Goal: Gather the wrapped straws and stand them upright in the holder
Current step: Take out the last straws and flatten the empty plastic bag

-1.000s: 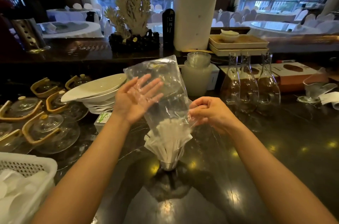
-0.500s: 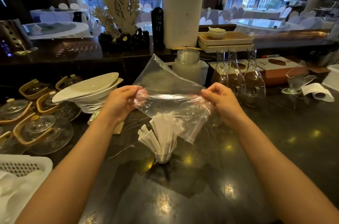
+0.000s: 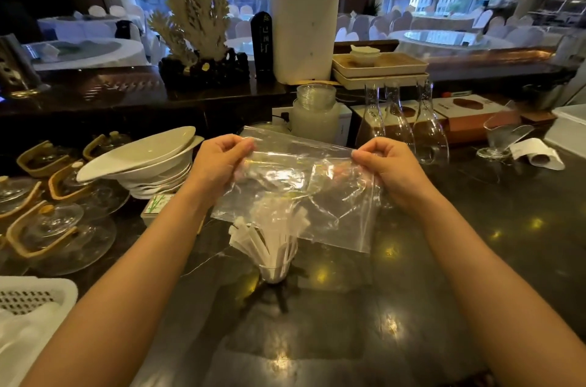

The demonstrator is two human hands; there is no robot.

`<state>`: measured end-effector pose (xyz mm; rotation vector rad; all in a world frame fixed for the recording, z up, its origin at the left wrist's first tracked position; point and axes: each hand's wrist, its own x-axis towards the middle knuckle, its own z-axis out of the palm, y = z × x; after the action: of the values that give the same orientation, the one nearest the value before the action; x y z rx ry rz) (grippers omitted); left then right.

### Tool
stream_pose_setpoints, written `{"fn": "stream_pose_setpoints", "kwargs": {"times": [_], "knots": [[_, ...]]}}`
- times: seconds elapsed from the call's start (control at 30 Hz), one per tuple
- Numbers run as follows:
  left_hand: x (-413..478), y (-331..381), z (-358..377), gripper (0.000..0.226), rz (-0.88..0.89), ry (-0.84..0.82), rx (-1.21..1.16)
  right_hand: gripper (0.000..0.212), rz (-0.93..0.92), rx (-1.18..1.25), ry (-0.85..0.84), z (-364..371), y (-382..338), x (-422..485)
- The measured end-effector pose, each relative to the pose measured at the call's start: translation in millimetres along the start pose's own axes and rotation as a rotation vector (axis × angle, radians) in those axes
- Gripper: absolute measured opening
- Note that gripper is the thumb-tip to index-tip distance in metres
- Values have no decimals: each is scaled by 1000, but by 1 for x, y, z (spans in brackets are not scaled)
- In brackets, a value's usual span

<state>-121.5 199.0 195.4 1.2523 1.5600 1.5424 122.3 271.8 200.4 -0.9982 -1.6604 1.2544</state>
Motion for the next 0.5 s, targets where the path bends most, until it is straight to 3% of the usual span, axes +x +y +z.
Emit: {"fn": "stream_pose_setpoints", "kwargs": {"times": [0.2, 0.33, 0.4, 0.5], "knots": [[8, -2, 14, 23, 46, 32, 41, 13, -55, 11, 104, -4, 1, 11], [26, 5, 10, 16, -11, -97, 23, 13, -126, -54, 88, -15, -11, 22], [41, 14, 14, 10, 56, -145, 154, 14, -166, -131, 40, -18, -19, 29], [63, 36, 31, 38, 95, -398, 407, 14, -207, -214, -11, -20, -30, 43]]}}
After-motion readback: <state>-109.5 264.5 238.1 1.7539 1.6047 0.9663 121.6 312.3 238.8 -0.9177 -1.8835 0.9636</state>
